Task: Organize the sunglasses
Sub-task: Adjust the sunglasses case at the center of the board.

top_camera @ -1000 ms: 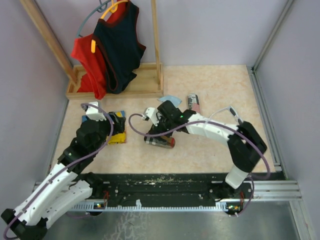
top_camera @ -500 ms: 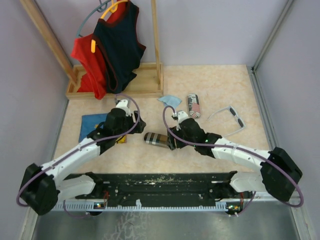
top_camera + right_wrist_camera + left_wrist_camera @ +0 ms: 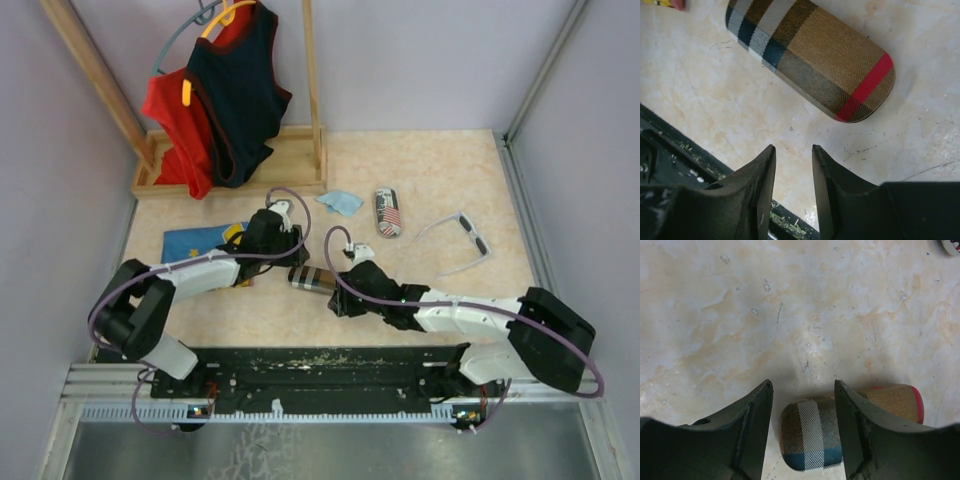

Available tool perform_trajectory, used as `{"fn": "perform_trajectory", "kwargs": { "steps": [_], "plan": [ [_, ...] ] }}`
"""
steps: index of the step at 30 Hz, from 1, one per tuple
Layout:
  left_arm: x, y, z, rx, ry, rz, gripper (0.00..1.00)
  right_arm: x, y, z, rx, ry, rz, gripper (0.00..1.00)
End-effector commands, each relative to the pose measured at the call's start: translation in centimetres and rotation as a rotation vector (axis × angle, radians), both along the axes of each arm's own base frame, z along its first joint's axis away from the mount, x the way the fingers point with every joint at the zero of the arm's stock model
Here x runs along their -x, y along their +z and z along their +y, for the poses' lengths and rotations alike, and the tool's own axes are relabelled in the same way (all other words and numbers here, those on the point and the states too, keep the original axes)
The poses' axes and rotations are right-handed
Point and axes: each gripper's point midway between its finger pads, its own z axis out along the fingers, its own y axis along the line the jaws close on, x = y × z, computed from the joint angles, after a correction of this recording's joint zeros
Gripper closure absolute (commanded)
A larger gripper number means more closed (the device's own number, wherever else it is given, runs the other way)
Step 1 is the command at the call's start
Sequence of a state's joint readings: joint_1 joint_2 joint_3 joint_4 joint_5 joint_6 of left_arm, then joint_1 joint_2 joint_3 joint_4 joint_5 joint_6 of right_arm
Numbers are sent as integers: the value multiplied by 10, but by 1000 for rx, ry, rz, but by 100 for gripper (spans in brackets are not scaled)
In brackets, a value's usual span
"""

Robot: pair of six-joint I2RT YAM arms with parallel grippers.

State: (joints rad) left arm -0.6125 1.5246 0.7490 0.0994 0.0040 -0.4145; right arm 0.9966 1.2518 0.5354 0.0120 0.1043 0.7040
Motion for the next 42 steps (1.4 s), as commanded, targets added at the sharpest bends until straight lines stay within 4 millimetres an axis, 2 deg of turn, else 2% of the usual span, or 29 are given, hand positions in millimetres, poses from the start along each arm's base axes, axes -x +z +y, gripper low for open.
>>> {"fn": "perform_trajectory", "kwargs": {
  "steps": [1, 8, 17, 23, 28, 42],
  "plan": [
    [-19, 11, -14, 15, -41, -70, 41, -20, 7, 11, -30, -70, -52, 65],
    [-9, -2, -15, 7, -84, -39, 40, -25, -12, 21, -3, -62, -19, 67],
    [18, -14, -7, 17, -111, 15, 41, -45, -23, 5, 8, -119, 1, 67],
    [38, -8, -6, 55, -126, 28, 44, -63, -21, -1, 17, -132, -10, 67],
    [54, 0, -12, 79, -153, 24, 44, -74, -24, 1, 55, -123, -14, 67],
    [83, -4, -37, 116, -220, 45, 45, -96, -31, -12, 129, -158, -29, 64]
  ]
}}
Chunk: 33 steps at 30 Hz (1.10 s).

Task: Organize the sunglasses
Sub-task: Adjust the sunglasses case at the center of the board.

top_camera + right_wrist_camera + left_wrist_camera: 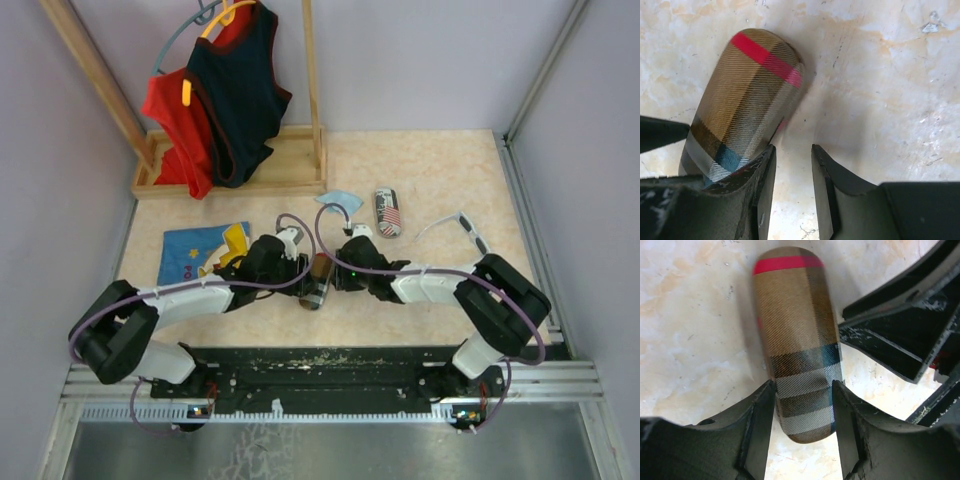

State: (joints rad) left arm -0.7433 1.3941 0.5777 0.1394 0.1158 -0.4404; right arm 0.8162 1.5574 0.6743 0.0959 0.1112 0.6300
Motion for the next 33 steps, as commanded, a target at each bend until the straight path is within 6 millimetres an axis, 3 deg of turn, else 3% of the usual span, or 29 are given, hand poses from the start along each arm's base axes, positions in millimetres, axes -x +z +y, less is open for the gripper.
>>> {"fn": "perform_trajectory", "kwargs": {
  "steps": [1, 10, 16, 20, 24, 29, 33],
  "plan": [
    [5, 7, -13, 55, -18, -9, 45, -20, 6, -4, 28, -24, -39, 64],
    [1, 23, -4, 55, 34, -57, 43, -31, 19, -26, 97, -104, -77, 43],
    [-13, 57, 34, 41, 239, -172, 39, -29, 47, -34, 73, -147, -122, 29],
    [-18, 82, 69, 28, 384, -257, 33, -24, 62, -22, 119, -148, -144, 23],
    [-16, 101, 97, 35, 486, -326, 28, -18, 77, 6, 153, -110, -164, 20],
    [-10, 114, 115, 65, 543, -364, 26, -13, 73, 31, 235, -84, -159, 19],
    [-4, 116, 122, 96, 569, -361, 26, -12, 57, 40, 344, -73, -145, 18]
  ]
}}
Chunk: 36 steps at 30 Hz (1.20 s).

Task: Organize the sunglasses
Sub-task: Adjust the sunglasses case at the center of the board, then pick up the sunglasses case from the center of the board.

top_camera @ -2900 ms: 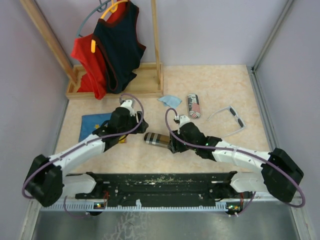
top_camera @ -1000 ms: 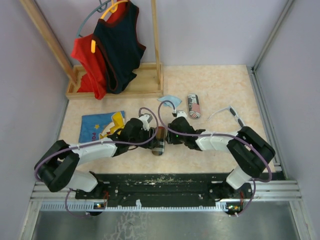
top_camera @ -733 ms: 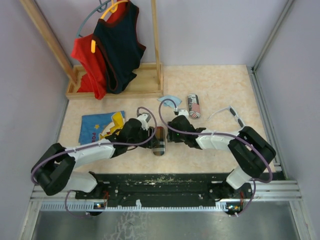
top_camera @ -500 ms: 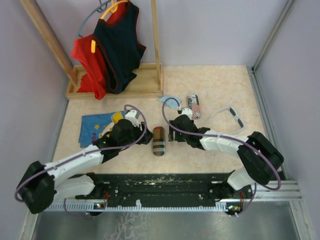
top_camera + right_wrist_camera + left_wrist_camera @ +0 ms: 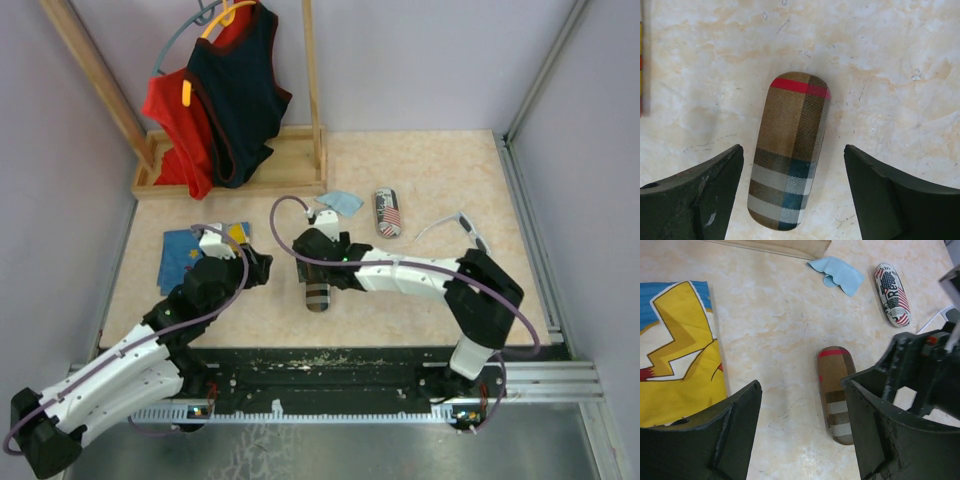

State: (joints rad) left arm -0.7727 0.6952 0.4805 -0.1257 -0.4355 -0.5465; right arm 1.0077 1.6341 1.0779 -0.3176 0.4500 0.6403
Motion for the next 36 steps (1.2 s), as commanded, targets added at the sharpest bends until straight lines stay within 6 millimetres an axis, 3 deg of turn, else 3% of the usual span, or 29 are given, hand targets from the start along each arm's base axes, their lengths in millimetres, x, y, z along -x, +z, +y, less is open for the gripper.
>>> {"fn": "perform_trajectory", "kwargs": {
  "steps": [1, 12, 17, 26, 32, 36],
  "plan": [
    [6, -4, 16, 14, 60, 8, 26, -1, -11, 0, 152, -39, -6, 18],
    [11, -4, 19, 14, 42, -10, 26, 0, -31, 12, 212, -17, 40, 21],
    [11, -4, 17, 14, 31, -12, 26, 1, -34, 14, 229, -6, 52, 27],
    [11, -7, 15, 8, 26, -8, 26, 2, -38, 15, 243, 10, 65, 29],
    [10, -7, 15, 9, 28, -7, 26, 1, -37, 14, 250, 13, 62, 46],
    [10, -3, 15, 12, 27, -13, 26, 0, -25, 11, 236, 3, 40, 57]
  ]
}}
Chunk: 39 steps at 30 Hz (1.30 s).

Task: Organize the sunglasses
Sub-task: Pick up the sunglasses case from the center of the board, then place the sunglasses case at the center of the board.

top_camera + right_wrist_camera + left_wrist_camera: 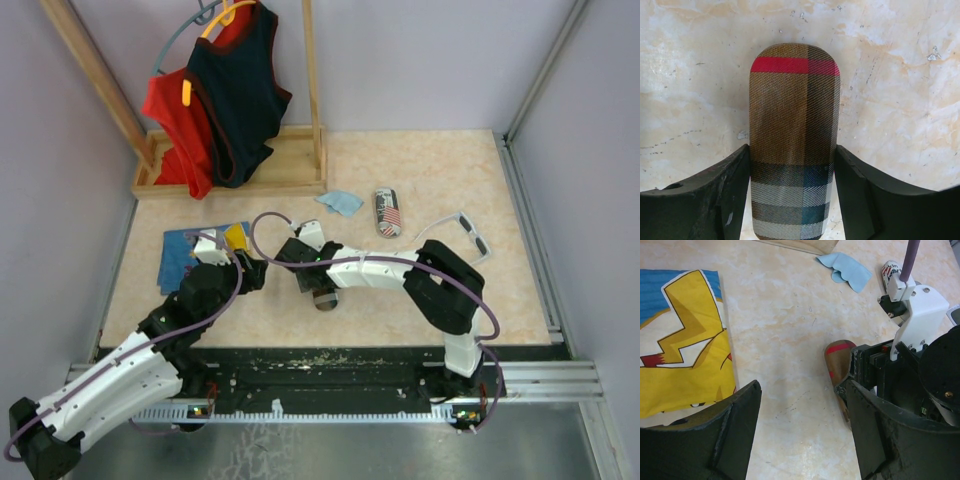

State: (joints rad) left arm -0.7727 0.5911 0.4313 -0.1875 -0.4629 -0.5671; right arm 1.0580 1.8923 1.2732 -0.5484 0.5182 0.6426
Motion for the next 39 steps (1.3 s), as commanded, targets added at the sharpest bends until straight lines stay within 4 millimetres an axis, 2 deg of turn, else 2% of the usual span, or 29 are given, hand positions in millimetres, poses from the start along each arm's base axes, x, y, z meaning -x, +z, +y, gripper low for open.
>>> {"fn": "perform_trajectory", "kwargs": {
  "steps": [1, 5, 10, 13, 16, 21, 26, 30, 35, 37, 39],
  "plan": [
    [-1, 6, -1, 2, -6, -20, 25, -10, 33, 8, -52, -8, -76, 62],
    [-1, 26, -3, 14, -28, -56, 25, -15, 57, -3, -116, -17, -136, 85],
    [-2, 57, -10, 43, -65, -122, 25, -13, 104, -5, -386, 79, -172, 100],
    [0, 76, -20, 62, -131, -177, 24, -10, 142, -6, -599, 168, -218, 100],
    [7, 97, -34, 100, -221, -242, 23, 1, 180, -13, -763, 282, -277, 100],
    [28, 139, -54, 163, -399, -396, 21, 29, 238, -13, -910, 495, -407, 100],
    [56, 177, -64, 229, -547, -549, 18, 63, 289, -11, -1075, 674, -502, 100],
    [69, 193, -65, 269, -600, -610, 17, 79, 312, -12, -1162, 747, -542, 100],
    [72, 197, -67, 284, -615, -614, 16, 88, 323, -10, -1203, 793, -552, 100],
    [71, 196, -68, 281, -616, -608, 16, 85, 321, -10, -1192, 774, -548, 100],
    [65, 191, -66, 271, -585, -587, 16, 65, 306, -15, -1120, 660, -529, 100]
  ]
}}
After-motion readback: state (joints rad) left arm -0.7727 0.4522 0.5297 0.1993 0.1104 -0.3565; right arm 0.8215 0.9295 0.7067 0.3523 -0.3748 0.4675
